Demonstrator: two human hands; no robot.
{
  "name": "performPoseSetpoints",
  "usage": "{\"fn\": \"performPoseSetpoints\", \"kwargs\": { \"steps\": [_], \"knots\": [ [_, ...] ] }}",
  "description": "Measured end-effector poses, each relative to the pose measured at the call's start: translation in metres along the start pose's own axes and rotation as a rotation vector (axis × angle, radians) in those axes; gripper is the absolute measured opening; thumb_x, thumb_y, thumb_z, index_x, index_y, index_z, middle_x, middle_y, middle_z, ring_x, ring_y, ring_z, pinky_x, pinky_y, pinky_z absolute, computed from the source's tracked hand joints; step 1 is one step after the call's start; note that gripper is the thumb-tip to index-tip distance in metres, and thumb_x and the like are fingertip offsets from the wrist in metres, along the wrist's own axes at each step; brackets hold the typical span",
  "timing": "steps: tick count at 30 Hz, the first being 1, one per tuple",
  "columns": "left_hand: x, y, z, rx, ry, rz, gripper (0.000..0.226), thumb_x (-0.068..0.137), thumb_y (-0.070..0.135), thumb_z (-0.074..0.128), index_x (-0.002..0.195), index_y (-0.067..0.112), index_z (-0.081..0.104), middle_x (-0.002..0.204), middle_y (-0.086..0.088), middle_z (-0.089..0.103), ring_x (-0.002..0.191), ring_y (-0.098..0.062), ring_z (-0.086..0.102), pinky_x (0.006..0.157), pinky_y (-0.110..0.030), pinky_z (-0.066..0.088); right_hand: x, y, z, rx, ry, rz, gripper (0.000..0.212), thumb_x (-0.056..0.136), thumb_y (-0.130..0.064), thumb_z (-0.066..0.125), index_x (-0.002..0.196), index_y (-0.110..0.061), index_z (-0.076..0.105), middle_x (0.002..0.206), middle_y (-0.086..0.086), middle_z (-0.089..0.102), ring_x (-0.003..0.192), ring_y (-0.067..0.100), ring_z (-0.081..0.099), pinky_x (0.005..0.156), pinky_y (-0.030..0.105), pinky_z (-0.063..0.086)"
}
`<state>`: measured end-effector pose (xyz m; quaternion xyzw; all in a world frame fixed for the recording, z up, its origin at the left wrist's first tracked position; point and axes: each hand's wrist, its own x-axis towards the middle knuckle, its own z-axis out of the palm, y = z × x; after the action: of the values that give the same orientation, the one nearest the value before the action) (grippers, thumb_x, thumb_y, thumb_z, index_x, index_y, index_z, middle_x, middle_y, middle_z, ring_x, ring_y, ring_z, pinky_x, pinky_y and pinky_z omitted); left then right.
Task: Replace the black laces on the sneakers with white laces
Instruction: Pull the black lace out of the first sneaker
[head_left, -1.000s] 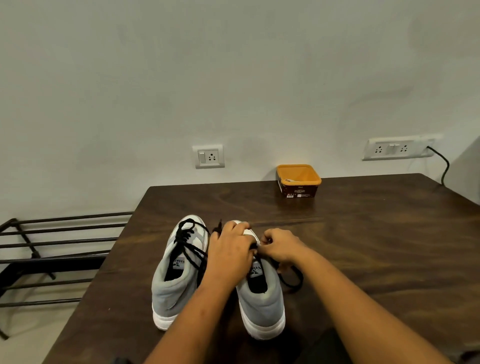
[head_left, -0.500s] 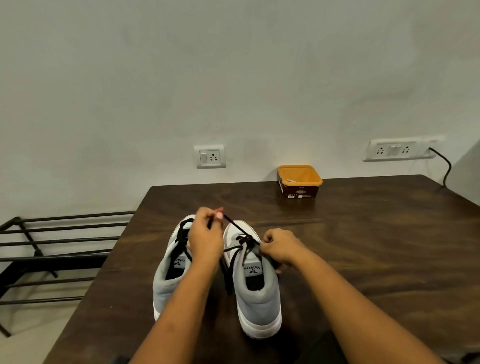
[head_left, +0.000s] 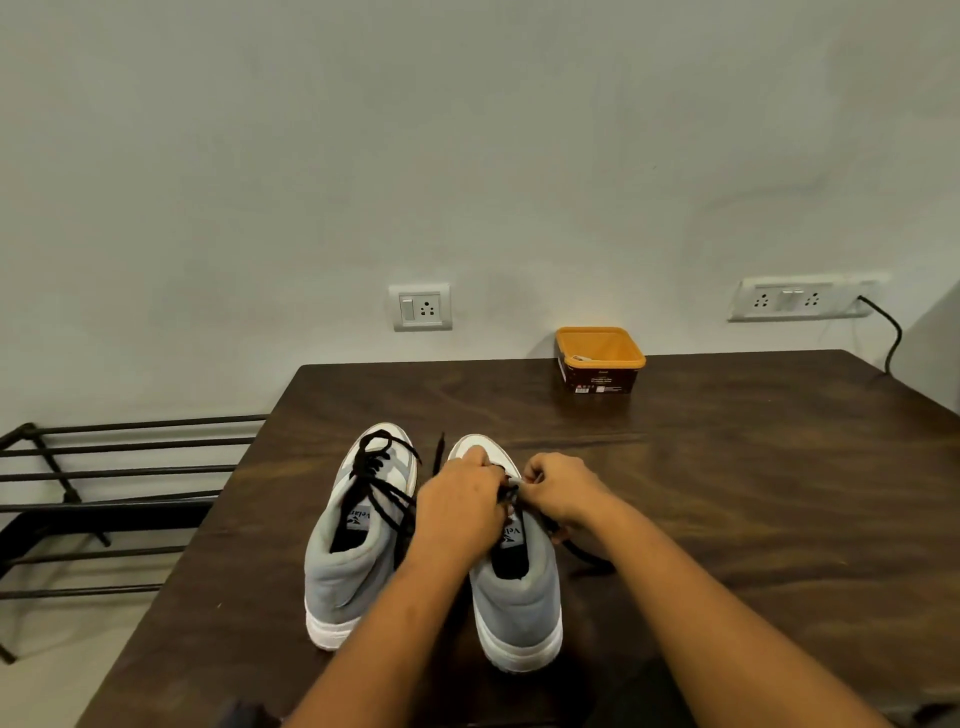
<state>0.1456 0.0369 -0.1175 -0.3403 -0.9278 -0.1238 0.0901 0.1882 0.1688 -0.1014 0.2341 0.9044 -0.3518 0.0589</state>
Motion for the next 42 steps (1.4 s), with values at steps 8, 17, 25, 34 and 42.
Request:
{"fn": "performPoseSetpoints", "kwargs": {
  "steps": [8,17,25,34,42],
  "knots": [
    [0.008,-0.002,0.003,-0.807,0.270,-0.341,0.024,0.090,0.008,0.054,0.073,0.021,0.066,0.109,0.000,0.059,0.109,-0.018,0.053,0.088,-0.024,0.040,0.001,0.002,0.000,0.021,0.010,0.013,0.019,0.089,-0.027,0.059,0.071,-0.022,0.053,0.084,0.004,0.062,0.063,0.023,0.062,0.050,0.028,0.054],
    [0.007,-0.047,-0.058,-2.086,0.736,-0.714,0.030,0.099,0.008,0.034,0.075,0.022,0.043,0.067,0.003,0.046,0.041,-0.005,0.037,0.039,-0.016,0.032,-0.001,0.004,-0.001,0.061,0.000,0.026,0.014,0.088,-0.026,0.060,0.077,-0.022,0.054,0.087,0.005,0.063,0.065,0.024,0.064,0.060,0.037,0.061],
    [-0.001,-0.058,-0.038,-0.594,-0.017,-0.383,0.017,0.090,0.011,0.050,0.081,0.023,0.059,0.081,-0.003,0.063,0.069,-0.018,0.054,0.064,-0.027,0.043,0.000,0.000,-0.001,-0.105,-0.001,-0.059,0.018,0.091,-0.029,0.055,0.109,-0.032,0.054,0.111,0.006,0.062,0.085,0.028,0.065,0.068,0.037,0.057],
    [-0.006,-0.024,-0.010,-0.260,-0.415,-0.257,0.044,0.084,0.057,0.053,0.100,0.017,0.060,0.104,-0.003,0.063,0.098,-0.022,0.059,0.082,-0.034,0.048,0.005,-0.004,0.009,-0.385,0.094,-0.226,0.031,0.090,-0.021,0.054,0.113,-0.042,0.057,0.123,-0.001,0.052,0.109,0.027,0.057,0.084,0.037,0.046],
    [-0.011,-0.001,0.006,-0.288,-0.055,-0.357,0.022,0.085,0.032,0.054,0.097,0.016,0.062,0.101,-0.009,0.066,0.097,-0.030,0.060,0.074,-0.034,0.046,0.008,-0.005,0.017,-0.394,0.141,-0.402,0.006,0.087,-0.026,0.062,0.093,-0.027,0.060,0.115,-0.003,0.051,0.105,0.023,0.052,0.077,0.034,0.044]
  ]
}}
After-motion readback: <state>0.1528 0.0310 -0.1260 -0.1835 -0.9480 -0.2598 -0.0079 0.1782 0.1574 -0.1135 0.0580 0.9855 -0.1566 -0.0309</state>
